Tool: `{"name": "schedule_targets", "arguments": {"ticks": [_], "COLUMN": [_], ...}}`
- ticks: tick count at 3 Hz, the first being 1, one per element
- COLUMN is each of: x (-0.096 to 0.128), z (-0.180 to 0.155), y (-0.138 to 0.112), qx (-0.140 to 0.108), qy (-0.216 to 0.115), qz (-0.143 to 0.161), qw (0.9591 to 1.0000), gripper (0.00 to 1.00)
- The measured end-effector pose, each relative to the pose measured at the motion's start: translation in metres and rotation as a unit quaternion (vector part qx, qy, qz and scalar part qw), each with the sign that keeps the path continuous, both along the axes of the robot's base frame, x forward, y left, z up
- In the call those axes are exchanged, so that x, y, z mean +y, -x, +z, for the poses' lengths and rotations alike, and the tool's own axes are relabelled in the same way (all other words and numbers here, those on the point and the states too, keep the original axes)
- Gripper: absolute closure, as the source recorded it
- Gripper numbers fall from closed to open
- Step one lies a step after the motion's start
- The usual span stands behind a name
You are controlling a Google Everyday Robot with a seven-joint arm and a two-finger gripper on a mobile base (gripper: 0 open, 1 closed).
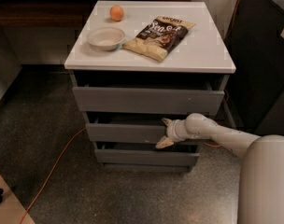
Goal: Place brown chip bag into middle drawer
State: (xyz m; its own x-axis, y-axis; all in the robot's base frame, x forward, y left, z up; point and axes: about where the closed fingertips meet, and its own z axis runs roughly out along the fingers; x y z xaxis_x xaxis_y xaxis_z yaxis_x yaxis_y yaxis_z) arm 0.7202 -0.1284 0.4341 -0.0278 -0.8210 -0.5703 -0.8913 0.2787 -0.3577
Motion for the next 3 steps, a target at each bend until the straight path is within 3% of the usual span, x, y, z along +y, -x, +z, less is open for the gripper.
{"name": "schedule_targets", "arguments": {"ticks": [3], "x": [0.0012], "z": [-0.0093], "y": [0.0037], "qx": [0.007], "qy": [-0.007], "qz": [-0.009], "qw": [0.9999], "gripper": [0.90]}}
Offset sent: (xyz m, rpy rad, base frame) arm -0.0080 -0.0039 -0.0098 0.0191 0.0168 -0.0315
